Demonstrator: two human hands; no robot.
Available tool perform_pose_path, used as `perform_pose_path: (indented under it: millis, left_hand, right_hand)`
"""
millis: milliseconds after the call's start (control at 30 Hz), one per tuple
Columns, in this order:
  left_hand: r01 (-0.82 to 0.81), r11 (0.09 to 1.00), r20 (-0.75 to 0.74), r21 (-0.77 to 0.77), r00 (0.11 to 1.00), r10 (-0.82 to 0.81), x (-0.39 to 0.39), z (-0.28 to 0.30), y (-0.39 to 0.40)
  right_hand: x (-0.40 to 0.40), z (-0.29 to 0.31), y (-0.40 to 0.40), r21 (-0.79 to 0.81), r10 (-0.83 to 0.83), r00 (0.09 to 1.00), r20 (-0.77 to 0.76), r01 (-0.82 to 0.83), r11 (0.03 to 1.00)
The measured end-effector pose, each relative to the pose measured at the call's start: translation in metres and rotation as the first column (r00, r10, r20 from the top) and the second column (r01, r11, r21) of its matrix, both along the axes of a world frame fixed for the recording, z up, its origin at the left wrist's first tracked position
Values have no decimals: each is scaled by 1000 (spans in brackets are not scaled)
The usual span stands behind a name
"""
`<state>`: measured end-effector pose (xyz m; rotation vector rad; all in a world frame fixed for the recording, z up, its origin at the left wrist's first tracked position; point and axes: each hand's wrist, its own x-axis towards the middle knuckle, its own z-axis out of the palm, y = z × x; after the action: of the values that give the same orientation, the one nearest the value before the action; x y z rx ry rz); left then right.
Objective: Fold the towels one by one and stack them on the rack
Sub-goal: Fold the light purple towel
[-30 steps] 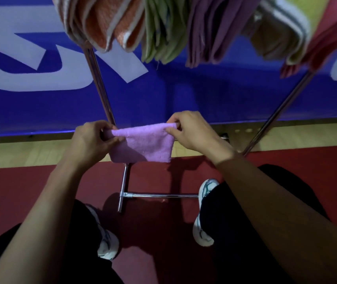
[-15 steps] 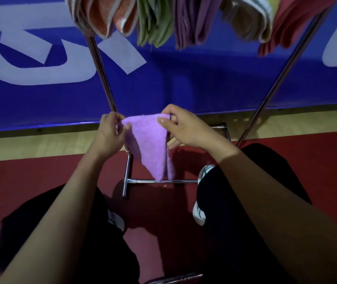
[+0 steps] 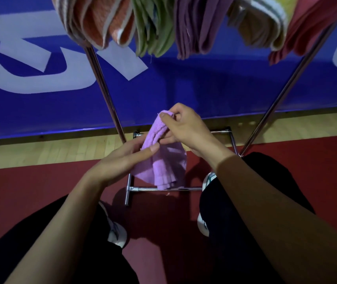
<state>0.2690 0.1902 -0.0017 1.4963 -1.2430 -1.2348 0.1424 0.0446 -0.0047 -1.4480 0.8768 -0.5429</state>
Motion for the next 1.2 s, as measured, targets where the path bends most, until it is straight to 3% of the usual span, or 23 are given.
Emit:
perform_pose_path:
  millis: [167, 267, 367, 433, 467, 600, 767, 900, 1000, 1200]
  left_hand:
    - [-226, 972, 305, -59, 923, 233, -6, -18, -22]
    - [-316, 947, 306, -64, 897, 319, -4, -24, -34]
    - [-359, 933, 277, 4, 897, 344, 3, -21, -39]
    - [-296, 955, 300, -13, 910, 287, 6, -16, -41]
    - [-253, 967, 318, -40, 914, 252, 3, -12, -41]
    - [-198, 976, 280, -87, 936, 214, -3, 1, -40]
    - [-254, 955, 227, -154, 931, 284, -12, 9, -40]
    - [-255, 936, 361, -241, 872, 331, -23, 15, -42]
    - [-223, 928, 473, -298, 810, 347, -40, 17, -48]
    - [-81, 933, 390, -350, 893, 224, -98, 31, -68]
  right_hand:
    - [15, -7, -5, -134, 53, 990, -128, -70, 988]
    - [19, -6, -10, -97, 112, 992, -64, -118, 988]
    - [9, -4, -22, -319, 93, 990, -107, -123, 940]
    - [-2, -4, -36, -594, 31, 981, -191, -141, 792]
    - [-9, -3, -40, -638, 57, 969, -240, -201, 743]
    - [-28, 6, -42, -396, 268, 891, -366, -409, 822]
    - [-50, 13, -36, -286, 364, 826, -430, -507, 813]
    - [-65, 19, -29, -320, 290, 877, -382, -420, 849]
    - [-81, 29, -24, -435, 218, 906, -363, -371, 820]
    - [-128, 63, -20, -571, 120, 932, -342, -307, 761]
